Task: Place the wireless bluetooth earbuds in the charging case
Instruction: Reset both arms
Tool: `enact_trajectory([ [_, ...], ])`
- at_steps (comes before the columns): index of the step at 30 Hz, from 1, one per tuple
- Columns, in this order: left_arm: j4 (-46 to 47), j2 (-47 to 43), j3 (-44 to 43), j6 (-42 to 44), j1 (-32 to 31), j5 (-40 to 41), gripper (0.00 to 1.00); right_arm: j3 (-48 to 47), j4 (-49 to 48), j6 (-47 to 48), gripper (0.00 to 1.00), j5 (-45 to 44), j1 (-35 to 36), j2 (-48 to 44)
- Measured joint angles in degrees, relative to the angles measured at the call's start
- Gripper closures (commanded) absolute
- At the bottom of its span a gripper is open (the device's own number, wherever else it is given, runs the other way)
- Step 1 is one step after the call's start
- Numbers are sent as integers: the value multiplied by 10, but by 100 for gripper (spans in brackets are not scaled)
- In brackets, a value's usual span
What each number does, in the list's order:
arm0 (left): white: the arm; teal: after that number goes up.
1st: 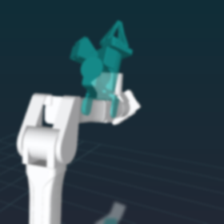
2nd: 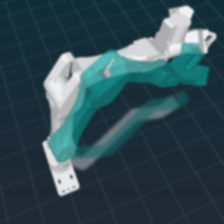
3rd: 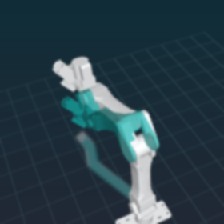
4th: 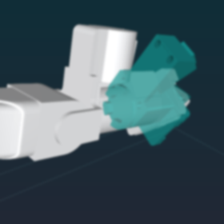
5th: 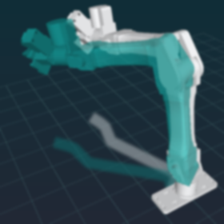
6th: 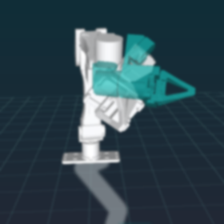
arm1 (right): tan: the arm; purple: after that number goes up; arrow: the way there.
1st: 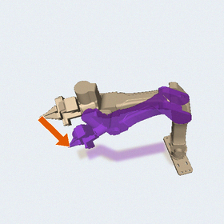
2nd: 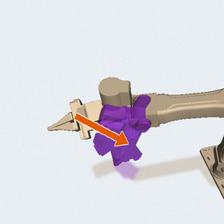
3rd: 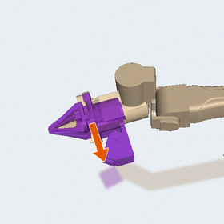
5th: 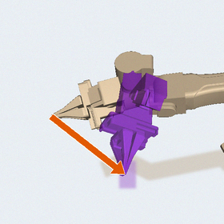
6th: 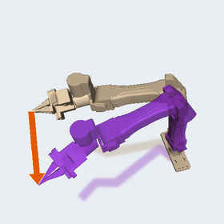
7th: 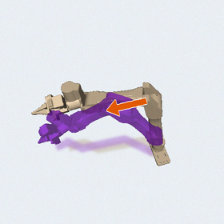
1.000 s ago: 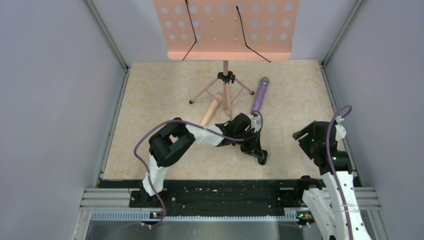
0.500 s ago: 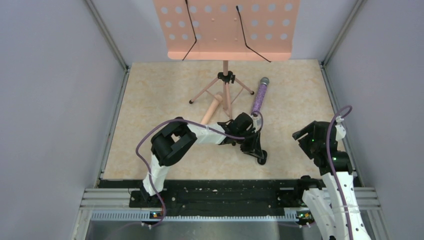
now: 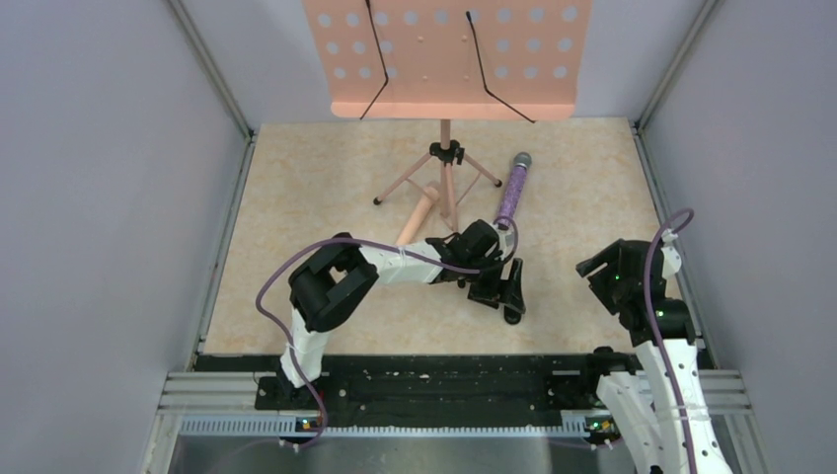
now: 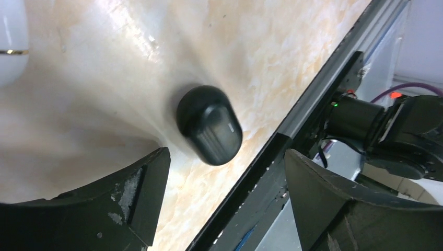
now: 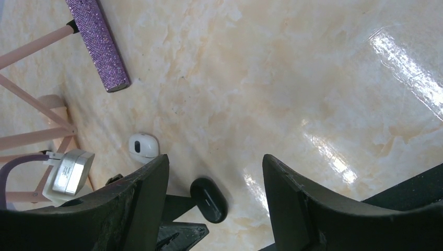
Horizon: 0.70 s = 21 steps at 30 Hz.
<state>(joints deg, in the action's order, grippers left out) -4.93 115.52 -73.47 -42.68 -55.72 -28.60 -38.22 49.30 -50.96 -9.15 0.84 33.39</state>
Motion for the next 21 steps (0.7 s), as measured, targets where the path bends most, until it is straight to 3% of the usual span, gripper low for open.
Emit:
enact_trajectory([
  [6,-71,-29,-11,30,-15,29,17,12,-12,21,34,18,0,0],
  [12,-124,-160,1,61,-48,78,18,37,-38,72,35,79,0,8],
  [17,-143,-319,85,69,-51,176,1,51,-61,108,34,149,0,39],
  [18,-153,-344,101,66,-50,204,1,55,-68,112,30,159,0,45],
  [19,-162,-369,119,60,-49,239,1,59,-72,114,20,166,0,49],
  [20,-169,-389,136,53,-47,270,1,63,-77,115,4,173,0,51],
  [21,-176,-409,155,47,-43,298,1,65,-81,115,1,178,0,53],
])
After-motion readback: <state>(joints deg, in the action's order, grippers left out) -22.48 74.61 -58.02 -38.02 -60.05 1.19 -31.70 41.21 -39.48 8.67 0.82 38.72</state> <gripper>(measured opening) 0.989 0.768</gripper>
